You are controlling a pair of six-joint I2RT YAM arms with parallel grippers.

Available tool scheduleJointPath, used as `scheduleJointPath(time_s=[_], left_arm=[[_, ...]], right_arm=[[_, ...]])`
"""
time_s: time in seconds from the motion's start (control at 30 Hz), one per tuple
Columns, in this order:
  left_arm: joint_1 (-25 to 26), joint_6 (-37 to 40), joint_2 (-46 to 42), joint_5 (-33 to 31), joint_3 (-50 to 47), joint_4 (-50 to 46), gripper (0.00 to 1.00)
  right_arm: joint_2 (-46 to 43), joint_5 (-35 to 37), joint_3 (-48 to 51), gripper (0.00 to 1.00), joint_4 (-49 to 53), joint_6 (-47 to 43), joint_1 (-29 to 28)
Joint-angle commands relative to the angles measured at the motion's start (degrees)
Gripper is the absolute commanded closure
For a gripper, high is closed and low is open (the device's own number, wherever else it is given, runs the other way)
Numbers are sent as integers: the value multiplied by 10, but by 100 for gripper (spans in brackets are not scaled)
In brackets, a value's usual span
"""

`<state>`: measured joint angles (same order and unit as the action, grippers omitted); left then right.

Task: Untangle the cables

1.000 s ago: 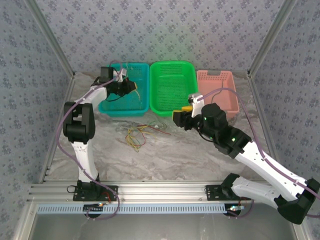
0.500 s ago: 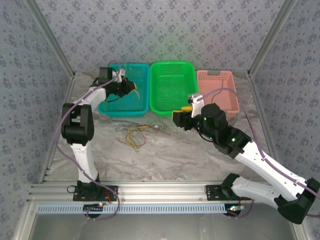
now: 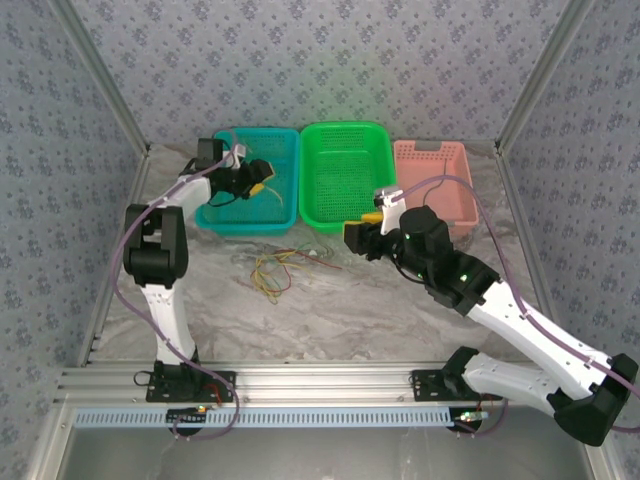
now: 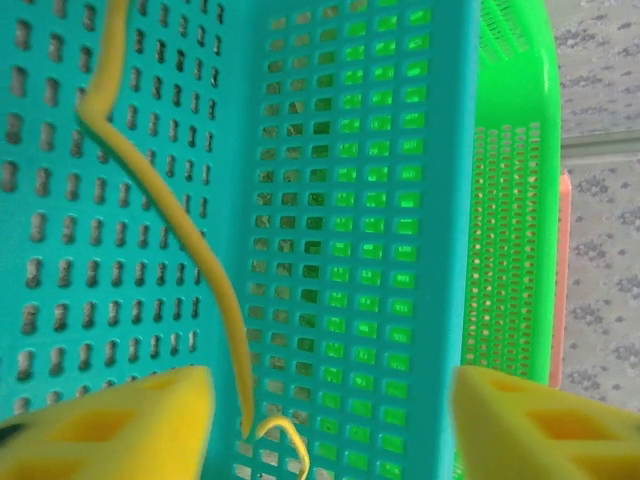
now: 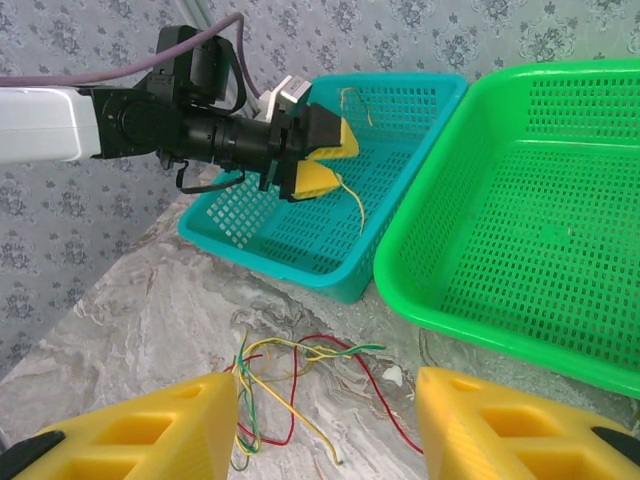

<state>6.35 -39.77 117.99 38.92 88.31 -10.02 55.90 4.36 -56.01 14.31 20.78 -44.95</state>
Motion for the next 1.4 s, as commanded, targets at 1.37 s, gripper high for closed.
scheduleJointPath(time_s=[1.37], left_arm=[[173, -123, -595, -333, -467, -201, 33]], right_arm=[[342, 31, -91, 48, 33, 269, -114]])
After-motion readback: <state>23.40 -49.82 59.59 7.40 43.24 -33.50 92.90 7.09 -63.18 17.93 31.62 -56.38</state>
